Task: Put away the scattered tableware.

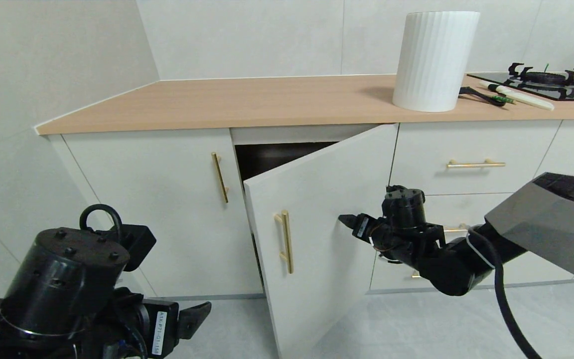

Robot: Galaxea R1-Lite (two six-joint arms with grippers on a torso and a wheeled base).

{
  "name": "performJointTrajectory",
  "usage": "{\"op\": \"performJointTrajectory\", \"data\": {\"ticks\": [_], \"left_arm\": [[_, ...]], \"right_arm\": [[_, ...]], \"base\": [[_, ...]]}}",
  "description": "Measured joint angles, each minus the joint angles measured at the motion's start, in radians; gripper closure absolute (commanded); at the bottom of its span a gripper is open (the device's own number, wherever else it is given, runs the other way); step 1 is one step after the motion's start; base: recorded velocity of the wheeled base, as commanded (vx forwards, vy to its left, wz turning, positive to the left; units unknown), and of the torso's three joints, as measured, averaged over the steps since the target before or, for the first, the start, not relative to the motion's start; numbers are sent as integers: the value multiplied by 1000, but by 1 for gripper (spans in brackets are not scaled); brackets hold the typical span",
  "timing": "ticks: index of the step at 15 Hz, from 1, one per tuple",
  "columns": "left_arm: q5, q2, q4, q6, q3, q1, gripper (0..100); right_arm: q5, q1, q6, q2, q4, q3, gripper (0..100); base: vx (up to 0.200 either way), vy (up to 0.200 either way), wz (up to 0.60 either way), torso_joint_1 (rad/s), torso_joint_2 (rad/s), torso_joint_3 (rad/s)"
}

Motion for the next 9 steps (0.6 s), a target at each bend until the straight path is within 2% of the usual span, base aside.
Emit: {"op": "performJointTrajectory", "data": {"ticks": [9], "left_arm": [[-2, 4, 0, -1, 2, 0, 0]], "right_arm": [[-190, -23, 31, 189, 1, -241, 0]], "base": [[0, 0, 0, 0, 0, 0]]}}
